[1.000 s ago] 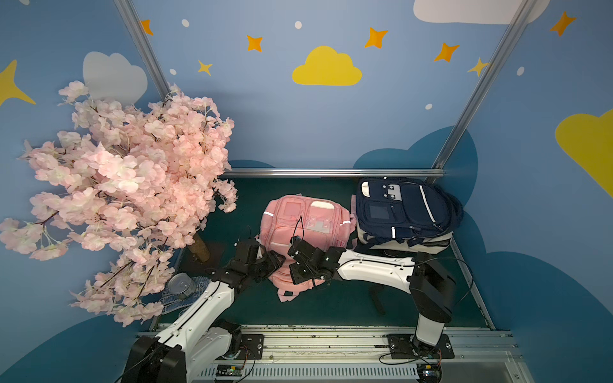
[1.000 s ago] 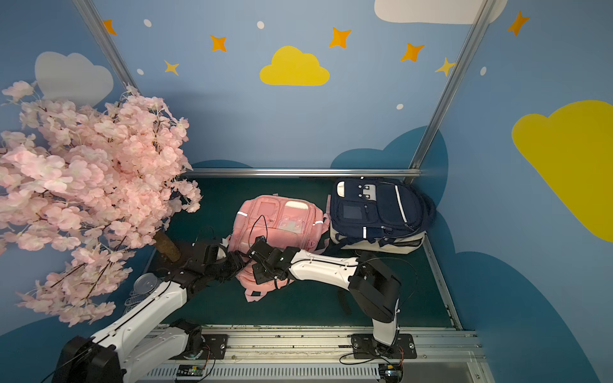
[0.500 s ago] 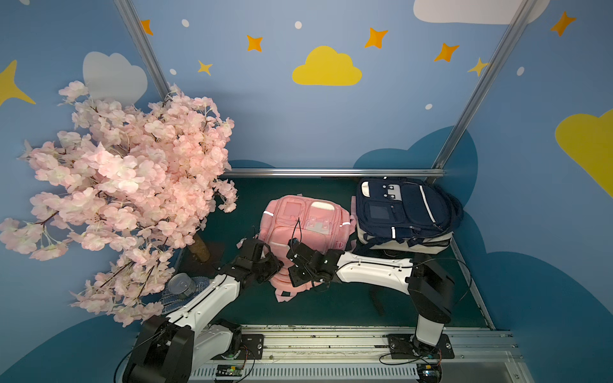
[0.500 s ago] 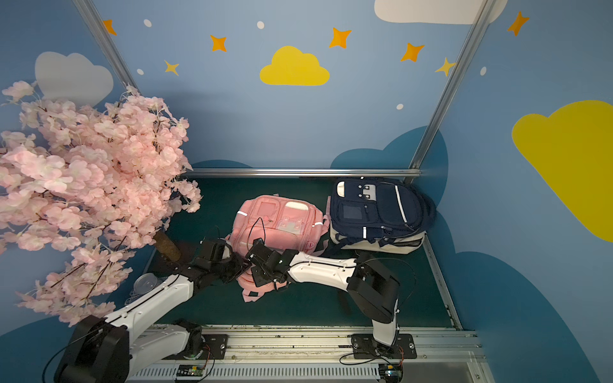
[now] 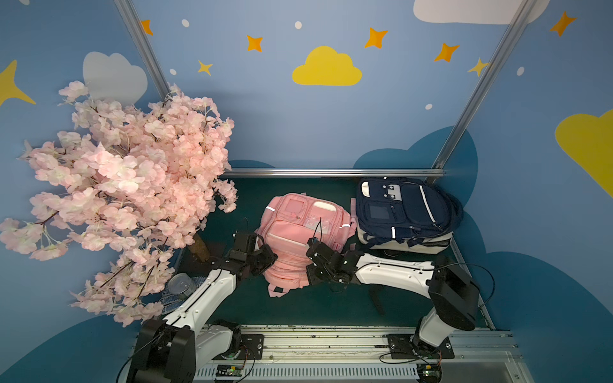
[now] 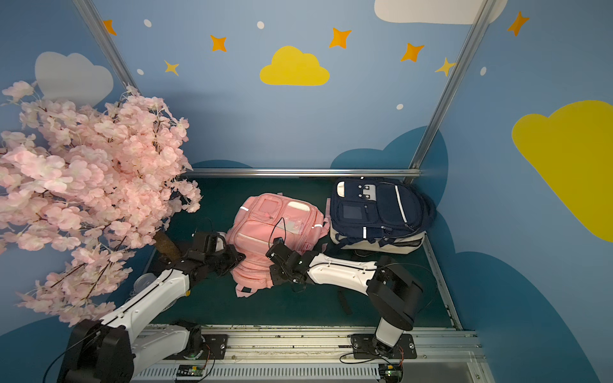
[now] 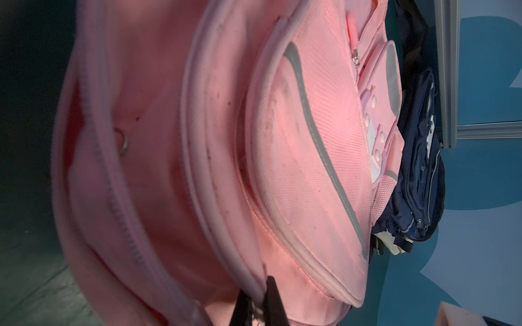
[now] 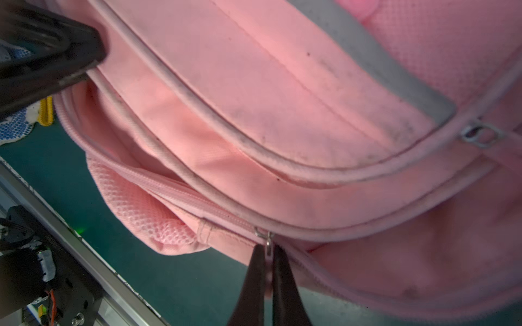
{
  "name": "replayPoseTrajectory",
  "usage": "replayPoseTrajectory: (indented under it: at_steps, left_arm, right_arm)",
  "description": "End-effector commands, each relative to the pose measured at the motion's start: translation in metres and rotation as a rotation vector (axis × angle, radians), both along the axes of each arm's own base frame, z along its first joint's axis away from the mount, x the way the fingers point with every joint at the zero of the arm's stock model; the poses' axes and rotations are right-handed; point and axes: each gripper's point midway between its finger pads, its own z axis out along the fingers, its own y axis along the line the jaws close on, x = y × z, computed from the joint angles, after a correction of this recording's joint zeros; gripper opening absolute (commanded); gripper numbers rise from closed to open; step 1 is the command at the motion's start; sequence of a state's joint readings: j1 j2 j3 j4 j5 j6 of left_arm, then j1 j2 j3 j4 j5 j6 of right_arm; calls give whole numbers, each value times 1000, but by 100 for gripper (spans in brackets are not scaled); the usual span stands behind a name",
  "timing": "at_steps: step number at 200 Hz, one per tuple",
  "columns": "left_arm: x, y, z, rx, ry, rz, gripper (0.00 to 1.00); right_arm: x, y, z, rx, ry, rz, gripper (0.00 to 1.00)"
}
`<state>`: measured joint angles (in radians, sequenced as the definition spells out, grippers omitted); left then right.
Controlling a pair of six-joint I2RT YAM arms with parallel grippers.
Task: Zip up the backpack
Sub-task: Zip the zipper on the backpack.
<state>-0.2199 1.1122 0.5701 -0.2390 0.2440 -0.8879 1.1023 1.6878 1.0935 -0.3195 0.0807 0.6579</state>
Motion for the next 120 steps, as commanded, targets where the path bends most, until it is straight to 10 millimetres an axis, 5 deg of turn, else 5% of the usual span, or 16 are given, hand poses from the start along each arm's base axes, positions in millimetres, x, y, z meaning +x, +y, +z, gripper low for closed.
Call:
replayPoseTrajectory:
  at_steps: [1,22,40,120]
  left_arm:
    - [9,9,8,36,-56,25,18]
    - [-3,-1,6,25,-51,-4,44]
    - [-13,-11,7,5,-54,-23,56]
    - [-25,-37,-12,-16,-3,-63,55]
  right_arm:
    - [-2,5,12,5,-12,15,0]
    - [-4,28,29,33,-48,66,0]
    - [-6,43,40,68,-66,97,0]
    - [-20,72,48,106,-86,179,0]
